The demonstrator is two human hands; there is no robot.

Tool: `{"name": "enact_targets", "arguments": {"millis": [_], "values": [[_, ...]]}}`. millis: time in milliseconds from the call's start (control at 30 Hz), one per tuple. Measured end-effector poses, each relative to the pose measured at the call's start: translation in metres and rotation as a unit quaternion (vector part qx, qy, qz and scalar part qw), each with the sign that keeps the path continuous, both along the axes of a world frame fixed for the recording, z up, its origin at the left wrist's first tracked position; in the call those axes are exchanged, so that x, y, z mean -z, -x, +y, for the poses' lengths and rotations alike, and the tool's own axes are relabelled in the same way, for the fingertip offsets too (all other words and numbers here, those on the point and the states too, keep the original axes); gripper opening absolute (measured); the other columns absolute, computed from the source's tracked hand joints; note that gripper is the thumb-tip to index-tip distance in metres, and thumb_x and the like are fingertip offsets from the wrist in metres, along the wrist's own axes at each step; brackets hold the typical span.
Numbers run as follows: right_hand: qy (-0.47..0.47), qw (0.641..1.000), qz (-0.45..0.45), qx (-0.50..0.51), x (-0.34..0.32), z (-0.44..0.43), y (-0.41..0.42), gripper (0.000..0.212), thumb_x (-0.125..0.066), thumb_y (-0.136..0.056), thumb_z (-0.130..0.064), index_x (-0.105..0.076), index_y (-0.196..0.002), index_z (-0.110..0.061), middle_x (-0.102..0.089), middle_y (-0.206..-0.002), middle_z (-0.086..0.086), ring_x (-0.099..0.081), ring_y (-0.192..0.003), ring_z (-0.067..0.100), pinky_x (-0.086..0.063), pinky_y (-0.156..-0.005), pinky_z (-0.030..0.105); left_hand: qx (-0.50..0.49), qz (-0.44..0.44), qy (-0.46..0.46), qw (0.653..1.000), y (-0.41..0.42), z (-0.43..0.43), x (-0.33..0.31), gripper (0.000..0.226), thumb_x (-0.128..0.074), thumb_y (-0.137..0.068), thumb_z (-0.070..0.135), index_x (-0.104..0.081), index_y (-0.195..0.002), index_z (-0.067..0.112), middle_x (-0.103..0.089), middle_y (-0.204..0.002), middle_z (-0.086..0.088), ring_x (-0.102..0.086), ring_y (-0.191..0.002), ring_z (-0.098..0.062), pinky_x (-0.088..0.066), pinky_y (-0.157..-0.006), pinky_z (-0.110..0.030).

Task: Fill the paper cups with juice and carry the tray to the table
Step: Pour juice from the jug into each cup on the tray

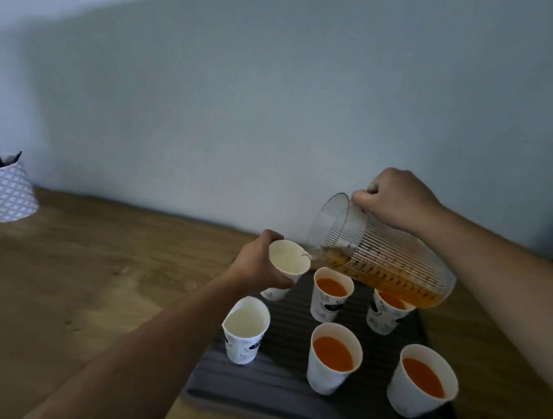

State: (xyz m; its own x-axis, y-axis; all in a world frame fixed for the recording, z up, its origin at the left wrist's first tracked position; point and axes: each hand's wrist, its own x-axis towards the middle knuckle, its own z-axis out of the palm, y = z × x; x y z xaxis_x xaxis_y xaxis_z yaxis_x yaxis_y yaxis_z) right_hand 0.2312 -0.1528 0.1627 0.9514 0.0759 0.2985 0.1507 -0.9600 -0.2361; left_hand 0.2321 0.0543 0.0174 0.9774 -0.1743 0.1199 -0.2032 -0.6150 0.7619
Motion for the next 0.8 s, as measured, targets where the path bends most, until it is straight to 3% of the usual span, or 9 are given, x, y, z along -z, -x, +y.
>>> {"name": "enact_targets", "arguments": {"millis": [400,567,800], "values": [[0.058,0.998,-0.005,0.009,0.002,0.011,-0.007,0.045,-0.058,-0.084,-0.037,-0.048,-0.046,-0.015,-0.051,-0.053,0.005,-0.04,-0.046,0.018,-0.029,-0.051,0.026,0.008,0.015,0.024,1.0,-0.004,0.001,0.008,0.083,-0.089,-0.057,0.024,-0.045,-0.128,0.02,-0.058,-0.123,0.0,-0.055,-0.112,-0.018,-0.051,-0.093,-0.038],[0.076,0.997,0.002,0.013,0.002,0.013,-0.008,0.043,-0.057,-0.084,-0.037,-0.048,-0.048,-0.016,-0.04,-0.046,-0.001,-0.035,-0.043,0.016,-0.027,-0.05,0.026,0.016,0.021,0.037,0.999,-0.005,-0.002,0.01,0.083,-0.089,-0.059,0.022,-0.044,-0.129,0.02,-0.056,-0.125,0.001,-0.054,-0.113,-0.018,-0.05,-0.093,-0.036],[0.09,0.996,0.003,0.014,0.004,0.014,-0.01,0.043,-0.057,-0.084,-0.037,-0.05,-0.048,-0.015,-0.046,-0.048,0.002,-0.039,-0.045,0.017,-0.03,-0.05,0.026,0.015,0.029,0.051,0.998,-0.007,0.0,0.016,0.085,-0.088,-0.06,0.02,-0.042,-0.131,0.022,-0.055,-0.127,0.001,-0.053,-0.115,-0.017,-0.049,-0.094,-0.036]]}}
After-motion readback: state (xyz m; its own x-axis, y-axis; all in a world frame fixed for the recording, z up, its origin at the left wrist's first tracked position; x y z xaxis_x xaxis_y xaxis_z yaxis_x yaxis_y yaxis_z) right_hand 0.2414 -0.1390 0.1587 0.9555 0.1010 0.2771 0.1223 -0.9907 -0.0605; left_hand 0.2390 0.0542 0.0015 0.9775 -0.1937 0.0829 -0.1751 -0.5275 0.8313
